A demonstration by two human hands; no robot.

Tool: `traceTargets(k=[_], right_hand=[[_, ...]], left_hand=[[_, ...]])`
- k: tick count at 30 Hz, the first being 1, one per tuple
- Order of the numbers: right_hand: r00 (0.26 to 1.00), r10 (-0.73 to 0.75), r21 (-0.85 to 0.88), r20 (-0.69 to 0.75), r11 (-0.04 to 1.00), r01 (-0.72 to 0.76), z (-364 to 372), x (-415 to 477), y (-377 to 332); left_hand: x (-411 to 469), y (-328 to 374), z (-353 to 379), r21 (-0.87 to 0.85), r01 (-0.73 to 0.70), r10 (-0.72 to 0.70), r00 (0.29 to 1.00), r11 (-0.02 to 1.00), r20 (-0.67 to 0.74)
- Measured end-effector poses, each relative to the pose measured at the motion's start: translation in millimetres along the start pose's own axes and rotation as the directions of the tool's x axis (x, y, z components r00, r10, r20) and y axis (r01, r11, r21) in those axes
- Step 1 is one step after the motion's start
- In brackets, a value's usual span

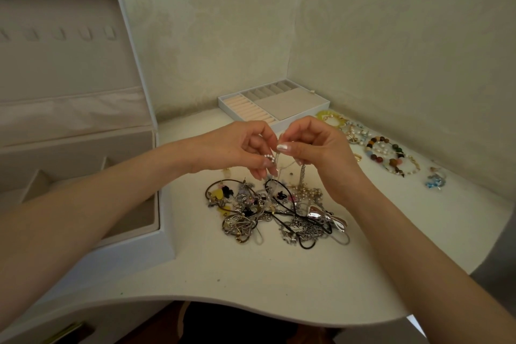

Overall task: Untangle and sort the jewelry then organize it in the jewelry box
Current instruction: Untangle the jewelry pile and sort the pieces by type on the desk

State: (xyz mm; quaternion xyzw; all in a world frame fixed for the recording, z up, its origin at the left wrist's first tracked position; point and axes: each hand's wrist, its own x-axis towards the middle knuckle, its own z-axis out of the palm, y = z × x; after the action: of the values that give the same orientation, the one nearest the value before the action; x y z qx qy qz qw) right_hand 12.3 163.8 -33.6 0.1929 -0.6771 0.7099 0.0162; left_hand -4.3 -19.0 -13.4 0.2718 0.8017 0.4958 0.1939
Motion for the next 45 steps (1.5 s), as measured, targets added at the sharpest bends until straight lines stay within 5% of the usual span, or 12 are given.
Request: traceTargets(k=[13, 22, 45], right_hand=[[0.998, 0.059, -0.086, 0.037, 0.995, -0.055, -7.1, 0.5, 1.0], [0.985, 0.170, -0.431, 0.030, 0.891, -0.140, 0.0, -0.9, 7.2], [0.949, 0.301, -0.218, 0.098, 0.936, -0.275, -16.6, 1.7, 2.1]], left_hand=[[1.7, -1.6, -6.2, 0.038, -0.018, 0.023, 0.992, 0.999, -0.124], [1.5, -2.7, -7.8, 0.047, -0.028, 0.034, 0.991, 0.999, -0.129], [-1.1, 3.8, -4.7, 0.007, -0.069, 0.070, 0.993, 0.998, -0.096]])
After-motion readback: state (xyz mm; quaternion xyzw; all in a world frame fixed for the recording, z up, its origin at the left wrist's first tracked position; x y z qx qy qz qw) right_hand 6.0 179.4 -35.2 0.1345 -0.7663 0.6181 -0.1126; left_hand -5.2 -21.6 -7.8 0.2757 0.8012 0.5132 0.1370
